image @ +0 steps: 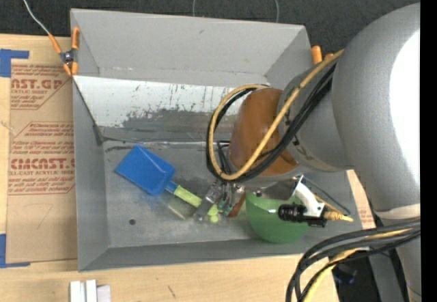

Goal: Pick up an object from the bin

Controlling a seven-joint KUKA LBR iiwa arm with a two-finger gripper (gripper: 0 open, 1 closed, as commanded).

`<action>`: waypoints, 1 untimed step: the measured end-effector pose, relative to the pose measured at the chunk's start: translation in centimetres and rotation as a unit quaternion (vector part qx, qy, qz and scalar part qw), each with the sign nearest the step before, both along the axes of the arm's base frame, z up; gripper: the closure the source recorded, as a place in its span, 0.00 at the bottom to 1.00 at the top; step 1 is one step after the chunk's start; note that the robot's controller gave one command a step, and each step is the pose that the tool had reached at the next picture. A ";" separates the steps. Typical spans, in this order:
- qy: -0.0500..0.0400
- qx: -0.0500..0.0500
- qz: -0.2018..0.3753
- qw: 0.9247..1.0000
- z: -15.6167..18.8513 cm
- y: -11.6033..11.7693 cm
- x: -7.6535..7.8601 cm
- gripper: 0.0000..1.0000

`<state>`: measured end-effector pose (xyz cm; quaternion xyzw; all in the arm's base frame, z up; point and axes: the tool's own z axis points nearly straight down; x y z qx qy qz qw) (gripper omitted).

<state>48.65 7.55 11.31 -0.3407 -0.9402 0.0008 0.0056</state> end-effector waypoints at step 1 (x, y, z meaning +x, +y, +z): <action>0.000 0.000 0.000 1.000 0.0 0.0 0.0 1.00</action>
Offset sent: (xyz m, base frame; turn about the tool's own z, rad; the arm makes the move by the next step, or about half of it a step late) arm -0.0029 -0.0022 0.1455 0.0299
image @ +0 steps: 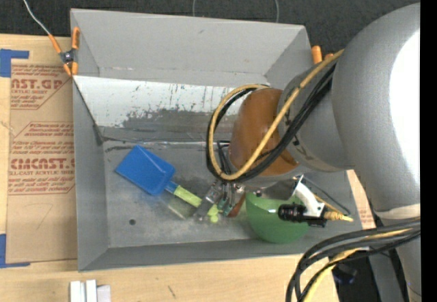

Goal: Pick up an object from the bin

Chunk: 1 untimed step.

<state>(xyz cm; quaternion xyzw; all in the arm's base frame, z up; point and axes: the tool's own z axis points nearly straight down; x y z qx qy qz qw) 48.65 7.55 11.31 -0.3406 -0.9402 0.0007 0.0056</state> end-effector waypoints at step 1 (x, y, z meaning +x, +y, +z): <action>0.002 -0.001 -0.012 1.000 11.2 -0.2 -0.3 1.00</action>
Offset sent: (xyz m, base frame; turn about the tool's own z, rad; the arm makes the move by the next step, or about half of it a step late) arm 0.0079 -0.0020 -0.0419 -0.0394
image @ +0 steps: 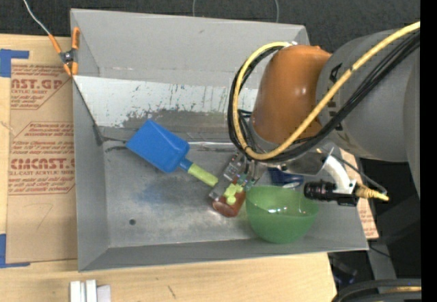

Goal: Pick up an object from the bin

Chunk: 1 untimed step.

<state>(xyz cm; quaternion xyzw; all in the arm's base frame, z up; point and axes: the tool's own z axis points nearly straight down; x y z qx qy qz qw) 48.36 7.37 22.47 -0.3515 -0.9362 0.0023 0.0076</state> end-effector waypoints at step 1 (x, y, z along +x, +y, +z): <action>-0.004 0.001 0.022 1.000 -10.3 0.1 0.8 1.00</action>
Offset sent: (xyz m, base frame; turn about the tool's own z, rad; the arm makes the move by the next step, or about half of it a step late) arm 0.0308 0.0138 -0.0908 -0.0412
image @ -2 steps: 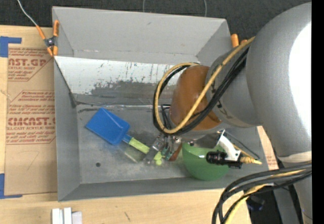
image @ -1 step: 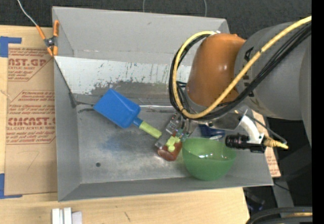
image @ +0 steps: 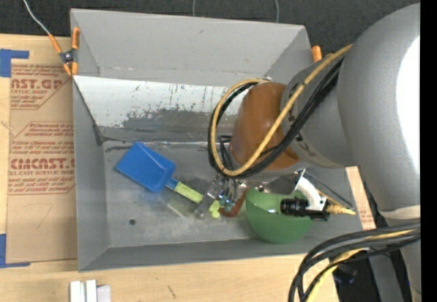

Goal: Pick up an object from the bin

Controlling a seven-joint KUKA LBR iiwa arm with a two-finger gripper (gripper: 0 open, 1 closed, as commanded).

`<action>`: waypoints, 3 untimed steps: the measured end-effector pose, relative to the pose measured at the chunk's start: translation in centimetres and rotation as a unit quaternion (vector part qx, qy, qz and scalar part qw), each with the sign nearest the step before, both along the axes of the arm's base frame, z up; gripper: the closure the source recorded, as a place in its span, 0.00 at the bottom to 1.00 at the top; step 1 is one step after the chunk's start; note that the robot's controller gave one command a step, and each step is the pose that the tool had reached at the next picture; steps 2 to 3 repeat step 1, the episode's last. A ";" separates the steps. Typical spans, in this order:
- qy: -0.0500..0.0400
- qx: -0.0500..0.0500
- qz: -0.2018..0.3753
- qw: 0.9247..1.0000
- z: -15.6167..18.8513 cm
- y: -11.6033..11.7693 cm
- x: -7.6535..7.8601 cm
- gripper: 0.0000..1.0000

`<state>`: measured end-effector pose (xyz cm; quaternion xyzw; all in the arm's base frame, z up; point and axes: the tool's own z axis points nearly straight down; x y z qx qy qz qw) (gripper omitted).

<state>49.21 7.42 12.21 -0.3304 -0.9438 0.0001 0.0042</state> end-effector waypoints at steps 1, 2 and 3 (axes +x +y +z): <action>0.005 -0.001 -0.001 1.000 -0.1 1.0 1.6 1.00; 0.005 -0.001 -0.001 1.000 -0.1 1.0 1.6 1.00; 0.005 -0.001 -0.001 1.000 -0.1 1.0 1.6 1.00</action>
Offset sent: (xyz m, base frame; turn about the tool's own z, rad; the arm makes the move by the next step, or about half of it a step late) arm 0.0090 -0.0119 0.1473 0.0256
